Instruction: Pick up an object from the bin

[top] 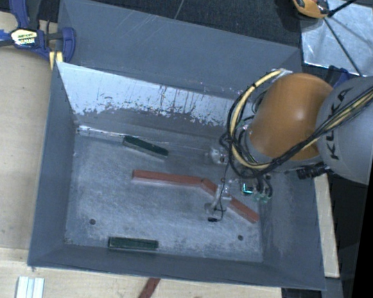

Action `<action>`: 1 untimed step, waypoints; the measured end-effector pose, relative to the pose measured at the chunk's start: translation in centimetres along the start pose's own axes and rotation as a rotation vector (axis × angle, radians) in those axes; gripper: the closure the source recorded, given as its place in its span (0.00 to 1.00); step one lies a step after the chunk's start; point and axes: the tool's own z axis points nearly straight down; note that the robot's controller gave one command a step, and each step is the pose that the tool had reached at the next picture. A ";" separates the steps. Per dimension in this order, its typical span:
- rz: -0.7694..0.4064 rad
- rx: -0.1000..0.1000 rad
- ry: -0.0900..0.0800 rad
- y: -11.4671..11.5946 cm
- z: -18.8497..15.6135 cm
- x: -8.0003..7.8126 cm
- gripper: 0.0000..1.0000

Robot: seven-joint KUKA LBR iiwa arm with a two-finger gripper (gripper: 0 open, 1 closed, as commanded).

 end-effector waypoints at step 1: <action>-0.010 0.000 -0.008 1.4 3.3 -2.5 0.00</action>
Offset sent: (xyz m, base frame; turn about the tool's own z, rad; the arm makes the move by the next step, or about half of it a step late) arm 0.0134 0.0230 -0.0682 0.0963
